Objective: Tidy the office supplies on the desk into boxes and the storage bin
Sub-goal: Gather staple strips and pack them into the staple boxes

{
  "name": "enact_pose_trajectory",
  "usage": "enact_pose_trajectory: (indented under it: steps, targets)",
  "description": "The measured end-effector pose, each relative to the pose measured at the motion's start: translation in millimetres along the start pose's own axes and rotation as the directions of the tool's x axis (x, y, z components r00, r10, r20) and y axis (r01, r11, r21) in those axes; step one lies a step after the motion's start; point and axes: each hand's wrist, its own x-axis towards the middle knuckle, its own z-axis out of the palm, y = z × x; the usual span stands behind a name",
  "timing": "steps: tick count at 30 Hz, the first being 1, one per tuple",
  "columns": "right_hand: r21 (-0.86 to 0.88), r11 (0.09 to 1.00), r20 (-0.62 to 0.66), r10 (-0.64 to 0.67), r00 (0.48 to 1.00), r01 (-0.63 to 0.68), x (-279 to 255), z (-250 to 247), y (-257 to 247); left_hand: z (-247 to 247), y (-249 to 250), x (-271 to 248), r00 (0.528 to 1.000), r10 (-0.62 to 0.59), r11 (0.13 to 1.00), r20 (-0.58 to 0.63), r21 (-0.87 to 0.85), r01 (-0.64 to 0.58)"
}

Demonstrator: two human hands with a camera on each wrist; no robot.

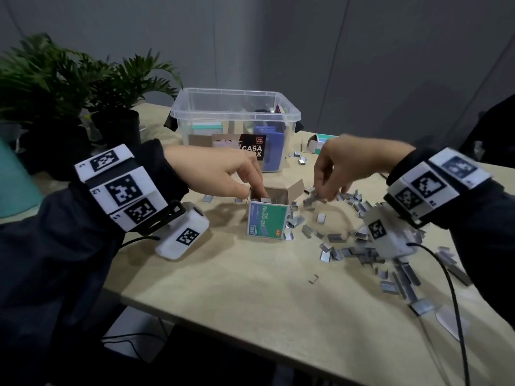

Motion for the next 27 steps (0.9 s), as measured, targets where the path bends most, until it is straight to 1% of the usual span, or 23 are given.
enact_pose_trajectory:
  steps: [2,6,8,9,12,14,17,18,21,23,25,27]
  targets:
    - [0.026,0.999,-0.067,-0.034,0.997,0.036,-8,-19,-6,-1,-1,1,1.0,0.008,1.0,-0.009,-0.015,-0.008]
    - [0.174,0.972,-0.17,-0.128,0.977,0.158,-27,-47,-26,-3,-5,1,0.996,0.009,0.997,-0.088,-0.08,-0.016]
    - [0.157,0.965,-0.174,-0.182,0.968,0.21,-32,-47,-39,-3,-8,2,0.992,0.0,0.995,-0.129,-0.102,-0.014]
    - [0.113,0.968,-0.167,-0.205,0.964,0.225,-31,-44,-46,-3,-9,1,0.989,-0.006,0.995,-0.145,-0.104,-0.009]
    - [-0.089,0.969,-0.132,-0.243,0.961,0.232,-23,-23,-65,-4,-11,0,0.985,-0.02,0.996,-0.169,-0.091,0.005]
    - [-0.161,0.958,-0.097,-0.256,0.962,0.239,-15,-9,-75,-4,-9,-2,0.982,-0.032,0.996,-0.186,-0.082,0.017]
    - [-0.29,0.928,-0.094,-0.273,0.957,0.236,-6,3,-82,-1,-7,-1,0.976,-0.031,0.999,-0.215,-0.041,0.023]
    - [-0.302,0.925,-0.09,-0.267,0.96,0.229,-4,4,-82,1,-7,0,0.975,-0.029,1.0,-0.22,-0.017,0.026]
    - [-0.255,0.943,-0.044,-0.23,0.972,0.212,-6,2,-79,5,-6,3,0.971,-0.038,0.999,-0.235,0.008,0.041]
    - [-0.228,0.948,-0.053,-0.24,0.969,0.223,-11,-1,-76,7,-3,3,0.971,-0.04,0.999,-0.236,0.012,0.045]
    - [-0.179,0.957,-0.139,-0.256,0.957,0.23,-16,-9,-69,7,1,3,0.972,-0.021,0.999,-0.236,0.022,0.027]
    - [-0.131,0.975,-0.243,-0.208,0.947,0.18,-15,-20,-53,8,5,1,0.975,0.027,0.999,-0.221,0.024,-0.022]
